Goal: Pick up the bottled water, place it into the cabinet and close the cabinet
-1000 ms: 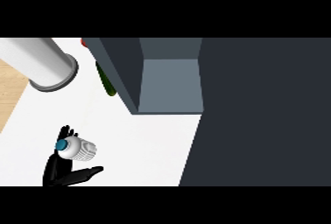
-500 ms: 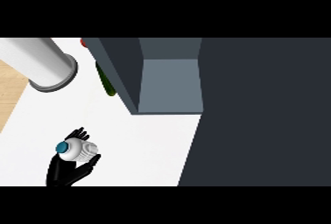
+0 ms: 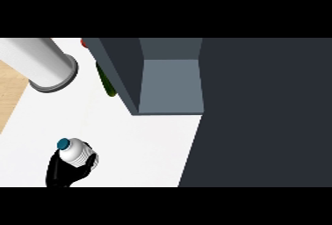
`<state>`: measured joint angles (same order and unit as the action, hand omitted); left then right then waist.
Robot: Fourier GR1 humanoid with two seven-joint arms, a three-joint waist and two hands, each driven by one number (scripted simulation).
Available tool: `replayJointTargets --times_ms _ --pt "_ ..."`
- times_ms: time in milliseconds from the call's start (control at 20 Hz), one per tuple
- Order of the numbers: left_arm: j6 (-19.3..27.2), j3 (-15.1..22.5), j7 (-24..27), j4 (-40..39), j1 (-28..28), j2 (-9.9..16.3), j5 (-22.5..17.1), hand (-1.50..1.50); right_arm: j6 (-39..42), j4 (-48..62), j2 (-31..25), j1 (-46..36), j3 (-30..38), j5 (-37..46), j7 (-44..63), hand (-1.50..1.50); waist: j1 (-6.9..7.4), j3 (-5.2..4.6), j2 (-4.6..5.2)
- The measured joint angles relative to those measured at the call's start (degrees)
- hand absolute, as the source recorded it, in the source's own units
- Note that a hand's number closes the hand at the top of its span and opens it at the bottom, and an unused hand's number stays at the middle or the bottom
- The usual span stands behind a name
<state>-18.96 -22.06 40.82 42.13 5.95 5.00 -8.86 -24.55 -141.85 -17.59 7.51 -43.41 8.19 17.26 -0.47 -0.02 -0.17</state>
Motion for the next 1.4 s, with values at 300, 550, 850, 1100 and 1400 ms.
replayJointTargets --times_ms 300,550,850,1100,1400 --pt "0.62 3.53 1.46 -0.65 2.53 -2.93 1.52 1.50 -0.36 0.16 -1.10 0.37 -0.33 -0.15 -1.53 -1.50 -0.14 -0.01 0.02" --pt "3.30 7.34 1.98 1.86 3.45 -4.30 0.14 1.50 -0.87 0.21 -1.23 -0.23 -0.22 -0.11 -1.02 -1.50 0.00 0.00 -0.01" --pt "5.80 11.52 -0.63 8.33 2.17 -4.75 -1.51 1.50 -0.94 0.24 -1.39 -0.57 0.10 -0.16 -0.51 -1.50 0.17 0.02 -0.04" --pt "8.08 17.48 -6.45 17.23 -0.68 -4.92 -5.63 1.50 -1.06 0.46 -1.38 -0.52 0.22 -0.31 -1.42 -1.50 0.34 0.03 -0.08" --pt "12.68 24.35 -13.99 28.80 -4.28 -4.97 -9.77 1.50 -1.40 0.34 -1.98 0.28 0.59 -0.46 -2.17 -1.50 0.31 0.03 -0.07"
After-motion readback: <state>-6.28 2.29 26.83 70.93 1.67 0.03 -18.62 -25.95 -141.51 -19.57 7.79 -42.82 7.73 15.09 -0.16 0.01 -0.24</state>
